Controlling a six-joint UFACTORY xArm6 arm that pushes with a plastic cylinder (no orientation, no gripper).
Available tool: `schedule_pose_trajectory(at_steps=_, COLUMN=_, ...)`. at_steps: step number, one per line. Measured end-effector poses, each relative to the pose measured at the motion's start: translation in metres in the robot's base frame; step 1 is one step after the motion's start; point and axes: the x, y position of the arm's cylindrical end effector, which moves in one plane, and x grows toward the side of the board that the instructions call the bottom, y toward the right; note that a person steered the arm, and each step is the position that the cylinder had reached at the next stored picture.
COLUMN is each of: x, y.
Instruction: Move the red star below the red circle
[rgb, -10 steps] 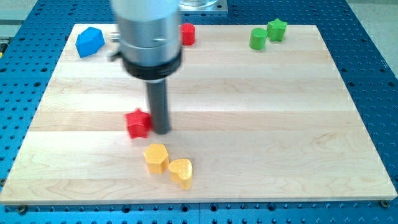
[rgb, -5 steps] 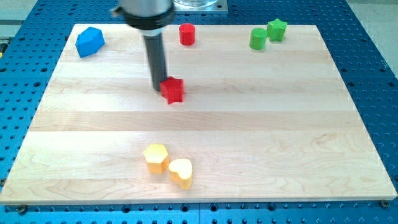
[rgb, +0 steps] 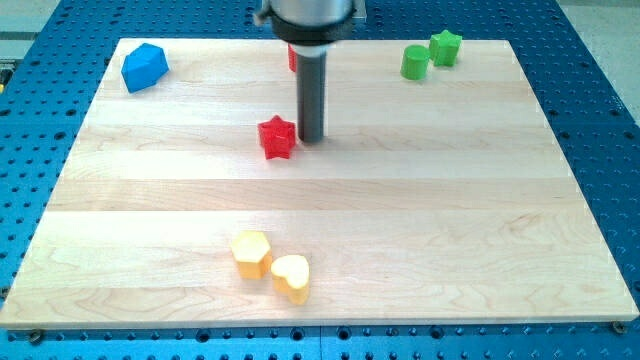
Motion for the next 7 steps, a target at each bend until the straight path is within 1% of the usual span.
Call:
schedule_pose_trajectory(at_steps=1, x=0.014, y=-0.005)
schedule_pose_trajectory(at_steps=2, x=0.063, y=-0.033)
schedule_pose_trajectory(at_steps=3, x=0.102, y=-0.032)
schedule_pose_trajectory(at_steps=4, x=0.099, y=-0.007)
schedule_pose_trajectory(at_steps=5, x=0.077, y=-0.062)
schedule_pose_trajectory(at_steps=6, x=0.059, y=-0.096)
schedule_pose_trajectory(at_steps=7, x=0.008, y=-0.095)
